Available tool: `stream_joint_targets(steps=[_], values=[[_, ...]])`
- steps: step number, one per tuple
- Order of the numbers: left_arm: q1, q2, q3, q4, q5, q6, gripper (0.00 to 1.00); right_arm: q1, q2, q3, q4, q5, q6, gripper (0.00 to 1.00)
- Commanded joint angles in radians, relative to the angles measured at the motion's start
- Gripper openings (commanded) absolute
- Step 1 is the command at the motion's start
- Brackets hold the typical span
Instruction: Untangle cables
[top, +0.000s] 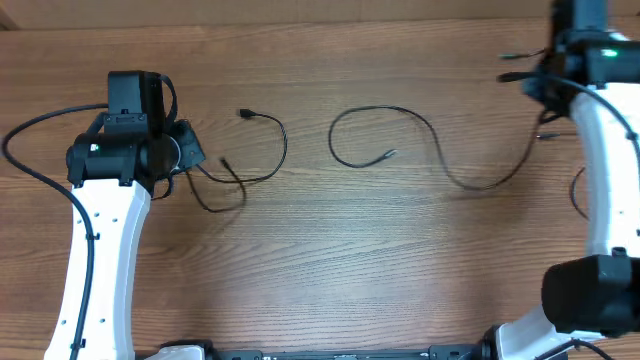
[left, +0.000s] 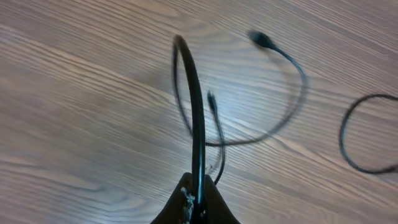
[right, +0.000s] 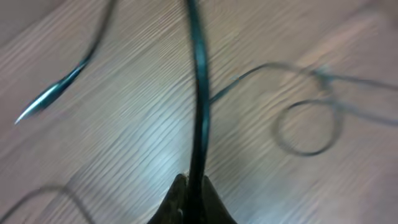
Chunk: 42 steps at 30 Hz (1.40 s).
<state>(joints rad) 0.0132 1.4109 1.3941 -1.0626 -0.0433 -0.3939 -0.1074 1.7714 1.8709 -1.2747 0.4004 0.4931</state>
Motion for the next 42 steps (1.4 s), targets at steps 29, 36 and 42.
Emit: stream_joint_targets(steps=[29,36,42], values=[[-0.386,0.05,0.028,0.192,0.187,0.01,0.04,-0.348,0.026,0.224,-0.143,-0.478,-0.263,0.8],[-0.418,0.05,0.028,0.261,0.349,0.181,0.05,-0.241,0.026,0.224,-0.164,-0.603,-0.394,0.84],[-0.417,0.05,0.028,0.119,-0.02,0.151,0.54,-0.121,0.026,0.224,-0.214,-0.604,-0.394,0.92]])
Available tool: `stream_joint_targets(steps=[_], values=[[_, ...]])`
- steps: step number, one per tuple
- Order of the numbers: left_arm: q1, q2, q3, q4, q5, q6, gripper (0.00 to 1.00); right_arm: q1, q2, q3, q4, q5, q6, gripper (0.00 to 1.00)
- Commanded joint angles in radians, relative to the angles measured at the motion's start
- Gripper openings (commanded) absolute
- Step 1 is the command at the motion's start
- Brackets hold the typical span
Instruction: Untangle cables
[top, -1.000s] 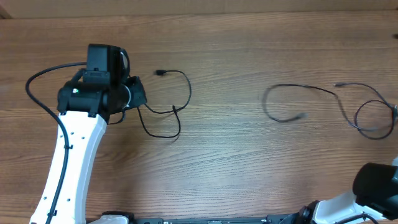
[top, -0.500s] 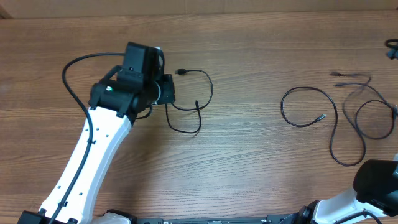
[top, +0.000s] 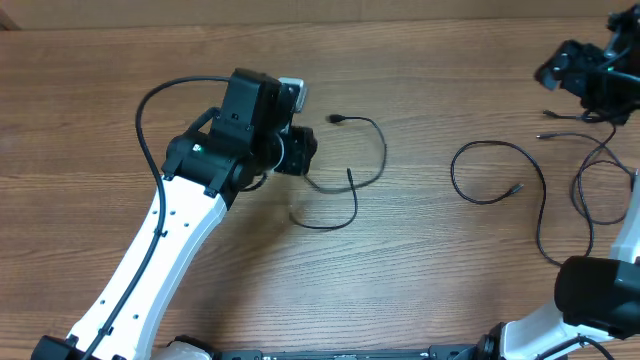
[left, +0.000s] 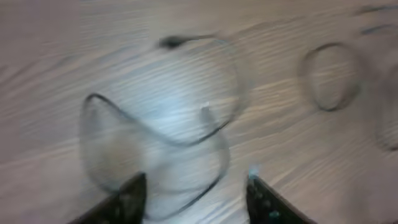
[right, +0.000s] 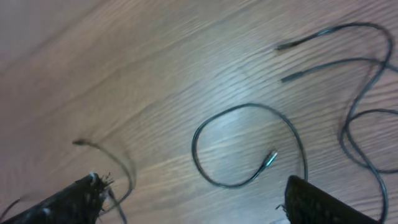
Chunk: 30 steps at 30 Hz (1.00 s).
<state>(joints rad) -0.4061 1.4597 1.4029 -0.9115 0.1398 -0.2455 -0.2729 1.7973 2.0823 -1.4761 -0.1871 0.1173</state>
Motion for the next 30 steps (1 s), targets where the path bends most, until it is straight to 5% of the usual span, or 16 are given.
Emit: stream_joint_targets(steps=[1,12,20,30], values=[[0.004,0.001,0.019,-0.05,-0.237,-0.018,0.54,0.068,0.0,0.012,-0.026,-0.018,-0.018,0.92],[0.153,0.001,0.019,-0.126,-0.345,-0.343,0.55,0.352,0.002,-0.14,0.012,-0.081,-0.007,0.93],[0.281,0.001,0.019,-0.193,-0.338,-0.365,0.64,0.522,0.002,-0.394,0.179,-0.107,0.024,0.93],[0.509,0.001,0.019,-0.215,-0.198,-0.409,0.75,0.905,0.032,-0.605,0.661,-0.106,0.039,0.97]])
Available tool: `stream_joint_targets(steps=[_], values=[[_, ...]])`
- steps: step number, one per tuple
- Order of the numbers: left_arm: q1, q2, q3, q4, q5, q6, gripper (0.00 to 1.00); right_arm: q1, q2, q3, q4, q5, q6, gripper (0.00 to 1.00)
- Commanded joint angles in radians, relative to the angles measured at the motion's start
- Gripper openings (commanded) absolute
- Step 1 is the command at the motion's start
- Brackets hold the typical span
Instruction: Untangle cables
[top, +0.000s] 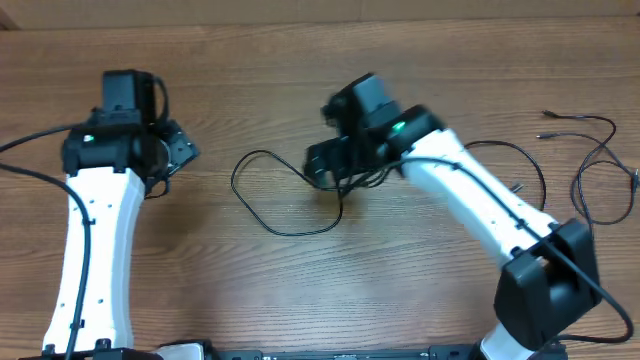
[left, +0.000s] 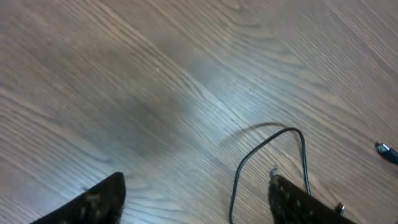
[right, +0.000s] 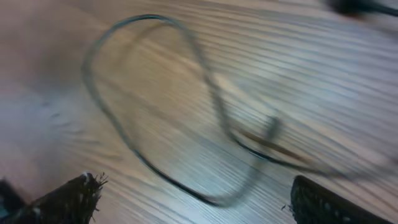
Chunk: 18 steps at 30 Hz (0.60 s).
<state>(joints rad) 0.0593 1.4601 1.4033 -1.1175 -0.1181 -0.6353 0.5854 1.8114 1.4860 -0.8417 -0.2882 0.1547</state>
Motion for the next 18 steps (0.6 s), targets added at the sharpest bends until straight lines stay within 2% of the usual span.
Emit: stream_joint_targets(steps=[1,4,7,11,16,18], values=[[0.061,0.0,0.019,-0.014,0.074,-0.019,0.77,0.106,0.042,-0.009,0.093,-0.005,0.0,0.97],[0.068,0.0,0.019,-0.027,0.07,-0.015,0.77,0.231,0.138,-0.009,0.246,-0.001,-0.006,0.99],[0.068,0.0,0.019,-0.03,0.047,-0.015,0.77,0.274,0.198,-0.009,0.325,-0.002,-0.006,0.98],[0.072,0.0,0.019,-0.03,0.039,-0.015,0.77,0.306,0.253,-0.009,0.428,0.0,-0.006,0.89],[0.072,0.0,0.019,-0.032,0.04,-0.015,0.77,0.307,0.313,-0.009,0.502,0.026,0.002,0.85],[0.072,0.0,0.019,-0.032,0.04,-0.015,0.77,0.307,0.328,-0.009,0.52,0.029,0.002,0.77]])
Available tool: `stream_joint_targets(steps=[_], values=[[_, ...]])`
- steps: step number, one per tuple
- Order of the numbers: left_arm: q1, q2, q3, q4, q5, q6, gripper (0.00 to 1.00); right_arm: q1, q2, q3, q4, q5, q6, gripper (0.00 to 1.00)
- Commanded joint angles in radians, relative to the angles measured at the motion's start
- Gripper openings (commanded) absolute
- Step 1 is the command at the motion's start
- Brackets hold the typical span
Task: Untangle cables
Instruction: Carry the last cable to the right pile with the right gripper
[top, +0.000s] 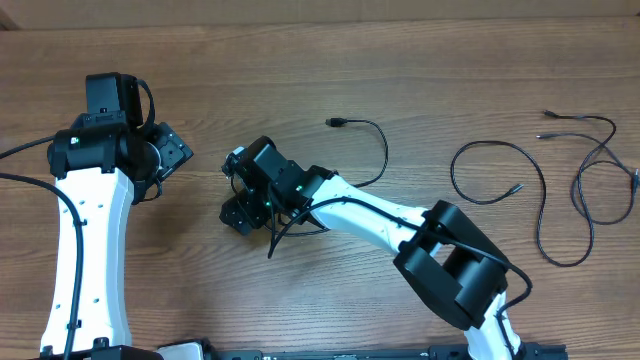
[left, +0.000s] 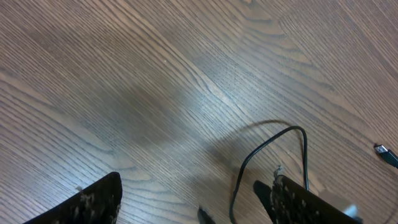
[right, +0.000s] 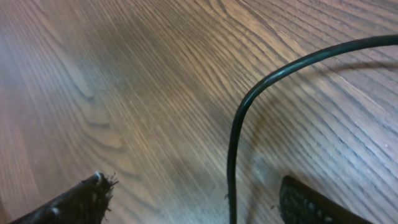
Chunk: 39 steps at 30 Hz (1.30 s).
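Note:
A short black cable (top: 383, 150) lies mid-table, its plug (top: 336, 122) at the far end; part of it is hidden under my right arm. My right gripper (top: 238, 210) stands open low over the cable's left bend, and the cable (right: 234, 155) runs between its fingers (right: 311, 202) untouched. My left gripper (top: 172, 150) is open at the left, above bare wood, with the cable's loop (left: 281, 134) just ahead of it. A longer cable (top: 500, 170) lies looped to the right.
More thin cables (top: 590, 150) lie spread at the far right edge of the wooden table (top: 200, 300). My right arm stretches across the table's middle from the front right.
My right gripper has moved left from the table's centre and is now low at the short cable's left bend, still open. The left arm has hardly shifted.
First both grippers were shut on cables, left at the left, right at the far right. Then both were open, the left over the short cable in the middle. Later the left stood back at the left, the right over that cable, and now at its bend.

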<state>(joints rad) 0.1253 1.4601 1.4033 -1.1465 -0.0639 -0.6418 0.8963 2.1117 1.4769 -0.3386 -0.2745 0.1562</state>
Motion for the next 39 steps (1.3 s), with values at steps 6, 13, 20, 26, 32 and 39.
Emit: stream_joint_targets(steps=[6,13,20,26,32,39], values=[[0.006,0.0,0.019,-0.006,-0.013,-0.009,0.77,-0.003,0.068,0.0,0.027,0.053,0.056,0.6],[0.005,0.0,0.019,-0.009,-0.013,-0.009,0.76,-0.014,0.066,0.005,-0.02,0.053,0.056,0.04],[0.005,0.0,0.019,-0.013,-0.013,-0.008,0.76,-0.191,-0.034,0.124,-0.349,0.176,0.056,0.04],[0.005,0.0,0.019,-0.001,0.05,0.097,0.75,-0.535,-0.181,0.336,-0.768,0.564,0.056,0.04],[0.004,0.0,0.019,-0.001,0.065,0.097,0.75,-0.934,-0.259,0.542,-0.936,0.624,0.092,0.04],[0.002,0.0,0.019,0.001,0.065,0.101,0.75,-1.278,-0.266,0.645,-1.033,0.621,0.272,0.04]])
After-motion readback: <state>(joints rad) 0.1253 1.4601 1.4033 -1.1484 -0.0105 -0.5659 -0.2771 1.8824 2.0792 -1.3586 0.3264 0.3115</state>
